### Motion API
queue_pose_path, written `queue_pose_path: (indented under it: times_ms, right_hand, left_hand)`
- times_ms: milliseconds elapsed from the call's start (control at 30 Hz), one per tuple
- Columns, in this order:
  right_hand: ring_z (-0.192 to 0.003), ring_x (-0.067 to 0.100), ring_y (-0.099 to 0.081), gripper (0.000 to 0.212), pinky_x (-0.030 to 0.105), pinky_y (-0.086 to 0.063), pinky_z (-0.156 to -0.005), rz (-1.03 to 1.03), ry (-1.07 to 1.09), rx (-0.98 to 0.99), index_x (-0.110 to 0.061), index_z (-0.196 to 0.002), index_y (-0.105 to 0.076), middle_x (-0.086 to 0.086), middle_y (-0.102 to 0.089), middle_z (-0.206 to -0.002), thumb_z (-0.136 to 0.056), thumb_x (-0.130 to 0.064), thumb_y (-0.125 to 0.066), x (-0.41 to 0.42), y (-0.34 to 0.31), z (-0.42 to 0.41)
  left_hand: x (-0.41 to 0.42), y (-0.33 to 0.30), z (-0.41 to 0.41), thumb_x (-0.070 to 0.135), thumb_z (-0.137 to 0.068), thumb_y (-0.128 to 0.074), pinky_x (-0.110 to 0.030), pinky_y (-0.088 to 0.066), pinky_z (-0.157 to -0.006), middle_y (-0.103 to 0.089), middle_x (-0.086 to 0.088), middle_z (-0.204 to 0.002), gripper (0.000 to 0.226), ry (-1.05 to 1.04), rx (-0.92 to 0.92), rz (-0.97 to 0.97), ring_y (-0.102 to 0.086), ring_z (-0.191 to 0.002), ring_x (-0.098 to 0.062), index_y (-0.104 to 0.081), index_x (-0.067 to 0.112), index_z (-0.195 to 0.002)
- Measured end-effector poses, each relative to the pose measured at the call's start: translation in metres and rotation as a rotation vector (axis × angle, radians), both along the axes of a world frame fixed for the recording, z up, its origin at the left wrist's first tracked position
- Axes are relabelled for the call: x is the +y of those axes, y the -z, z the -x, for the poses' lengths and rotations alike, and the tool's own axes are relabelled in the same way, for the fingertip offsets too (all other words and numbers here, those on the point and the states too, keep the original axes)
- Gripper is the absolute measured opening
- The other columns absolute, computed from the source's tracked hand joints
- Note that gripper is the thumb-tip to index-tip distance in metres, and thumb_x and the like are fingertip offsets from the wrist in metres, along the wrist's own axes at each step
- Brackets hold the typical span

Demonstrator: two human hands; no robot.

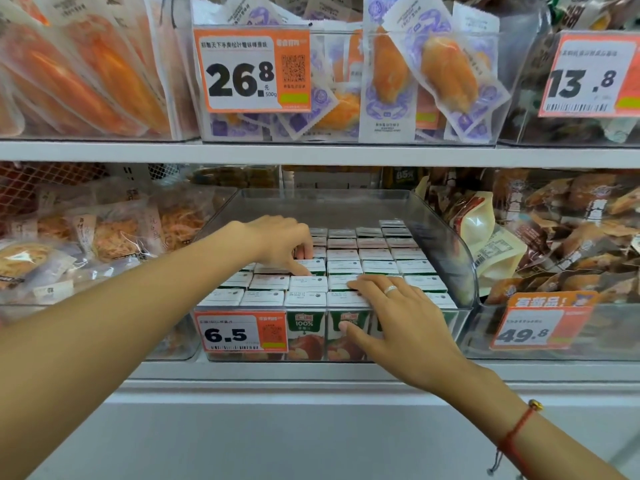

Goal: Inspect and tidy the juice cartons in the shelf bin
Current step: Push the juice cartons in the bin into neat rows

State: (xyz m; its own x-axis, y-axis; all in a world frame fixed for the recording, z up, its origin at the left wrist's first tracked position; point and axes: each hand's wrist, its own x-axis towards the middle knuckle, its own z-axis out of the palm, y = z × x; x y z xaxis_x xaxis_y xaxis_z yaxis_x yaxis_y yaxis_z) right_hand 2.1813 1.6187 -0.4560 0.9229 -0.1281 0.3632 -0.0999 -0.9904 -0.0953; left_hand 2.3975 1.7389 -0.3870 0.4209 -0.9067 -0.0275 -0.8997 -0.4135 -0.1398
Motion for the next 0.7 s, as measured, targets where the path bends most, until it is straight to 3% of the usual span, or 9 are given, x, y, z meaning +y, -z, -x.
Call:
queue_pose_path:
  times_ms: [167,333,400,533,700]
  right_hand:
    - [-0.132,0.01,-0.035,0.06,0.026,-0.027,-0.106,0.022,-0.005,-0.002,-0.031,-0.143,-0.036,-0.012,-0.039,-0.147,-0.092,-0.063,-0.04,-0.001,0.001,0.001]
    - [-0.132,0.009,-0.034,0.06,0.026,-0.027,-0.106,0.022,-0.019,-0.013,-0.031,-0.143,-0.036,-0.013,-0.039,-0.147,-0.093,-0.062,-0.039,-0.001,0.001,0.0]
    - [-0.133,0.01,-0.034,0.06,0.027,-0.027,-0.108,0.015,-0.02,-0.015,-0.031,-0.144,-0.035,-0.012,-0.039,-0.148,-0.093,-0.062,-0.039,-0.001,0.0,0.001]
    - [-0.133,0.009,-0.034,0.059,0.027,-0.026,-0.108,0.014,-0.023,-0.019,-0.032,-0.143,-0.035,-0.013,-0.038,-0.147,-0.093,-0.063,-0.037,-0.001,0.001,0.002]
    - [-0.134,0.009,-0.034,0.06,0.025,-0.026,-0.109,0.021,-0.021,-0.017,-0.031,-0.144,-0.035,-0.014,-0.038,-0.148,-0.094,-0.063,-0.037,0.0,0.001,0.002]
  left_hand:
    - [-0.01,-0.004,0.008,0.062,-0.086,-0.059,-0.027,-0.04,-0.059,-0.064,0.004,-0.088,0.046,-0.039,-0.091,-0.08,-0.057,-0.076,-0.02,-0.065,0.017,-0.094]
    - [-0.009,-0.014,0.012,0.05,-0.088,-0.065,-0.03,-0.041,-0.063,-0.057,-0.002,-0.09,0.035,-0.086,-0.088,-0.177,-0.048,-0.076,-0.023,-0.059,0.016,-0.089]
    - [-0.004,-0.012,0.013,0.05,-0.089,-0.063,-0.03,-0.042,-0.066,-0.062,-0.001,-0.099,0.036,-0.115,-0.035,-0.155,-0.052,-0.082,-0.022,-0.063,0.015,-0.098]
    - [0.014,-0.003,0.015,0.056,-0.088,-0.06,-0.029,-0.039,-0.072,-0.057,0.005,-0.112,0.051,-0.188,0.105,0.123,-0.05,-0.095,-0.015,-0.057,0.019,-0.123]
    - [0.029,-0.006,0.028,0.039,-0.092,-0.063,-0.044,-0.053,-0.086,-0.063,-0.004,-0.117,0.033,-0.281,0.385,0.693,-0.061,-0.104,-0.022,-0.051,0.018,-0.114]
